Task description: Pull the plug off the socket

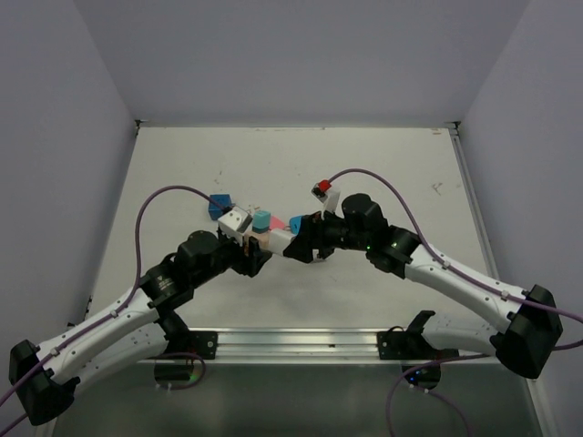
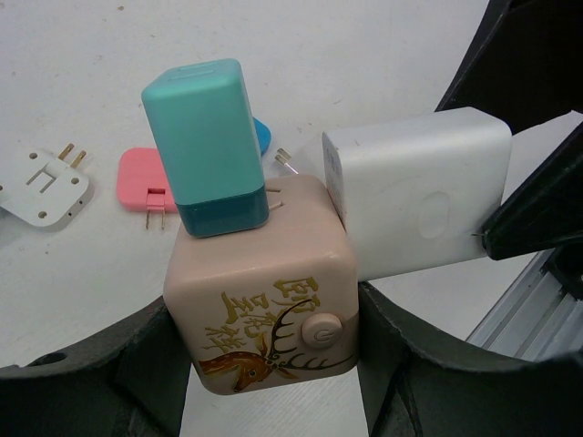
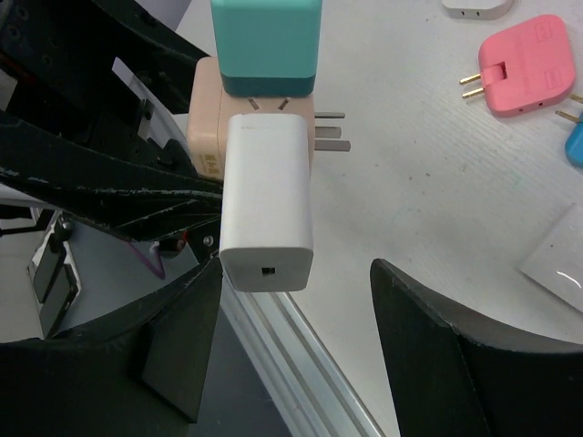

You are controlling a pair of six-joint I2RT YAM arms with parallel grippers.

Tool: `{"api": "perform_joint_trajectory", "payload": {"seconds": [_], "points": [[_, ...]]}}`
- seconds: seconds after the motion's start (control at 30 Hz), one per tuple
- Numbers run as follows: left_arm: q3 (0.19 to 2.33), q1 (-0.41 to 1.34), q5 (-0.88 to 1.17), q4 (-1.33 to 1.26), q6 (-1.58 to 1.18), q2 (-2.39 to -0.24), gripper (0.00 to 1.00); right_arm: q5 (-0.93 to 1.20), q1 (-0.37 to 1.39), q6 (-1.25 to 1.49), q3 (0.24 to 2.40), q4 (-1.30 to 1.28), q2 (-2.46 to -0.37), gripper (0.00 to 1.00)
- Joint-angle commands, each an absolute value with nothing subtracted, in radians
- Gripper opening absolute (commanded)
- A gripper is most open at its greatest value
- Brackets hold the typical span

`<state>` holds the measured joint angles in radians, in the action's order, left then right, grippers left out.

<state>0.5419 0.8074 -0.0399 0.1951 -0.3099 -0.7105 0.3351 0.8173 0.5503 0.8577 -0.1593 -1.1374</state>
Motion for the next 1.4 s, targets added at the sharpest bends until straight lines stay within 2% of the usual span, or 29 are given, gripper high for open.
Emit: {"api": "perform_joint_trajectory", "payload": {"seconds": [0.0,0.23,0.3,0.33,0.43,0.47,0.53,0.83,1.37], "points": [[0.583,0.805,-0.021,0.074,-0.298,-0.695,0.0,0.302,0.828,0.574,0.916,-0.097,-1.16,0.69],[0.577,0.805,-0.021,0.069,-0.301,-0.701,0.0,0.31,0.856,0.587,0.956,-0.078,-1.209,0.59],[0.577,0.805,-0.026,0.069,-0.299,-0.7,0.0,0.321,0.861,0.592,0.962,-0.08,-1.218,0.49],[0.577,0.807,-0.035,0.071,-0.301,-0.698,0.0,0.322,0.862,0.594,0.962,-0.084,-1.218,0.39],[0.574,0.807,-0.086,0.083,-0.305,-0.689,0.0,0.285,0.861,0.586,0.957,-0.122,-1.201,0.2],[0.571,0.805,-0.103,0.087,-0.31,-0.686,0.0,0.276,0.862,0.583,0.957,-0.135,-1.195,0.09],[0.566,0.805,-0.133,0.094,-0.313,-0.67,0.0,0.267,0.862,0.577,0.959,-0.17,-1.177,0.0],[0.581,0.805,-0.369,0.215,-0.344,-0.658,0.0,0.206,0.851,0.535,0.994,-0.339,-1.12,0.0],[0.601,0.805,-0.526,0.288,-0.402,-0.746,0.0,0.213,0.785,0.475,1.016,-0.523,-1.043,0.0]]}}
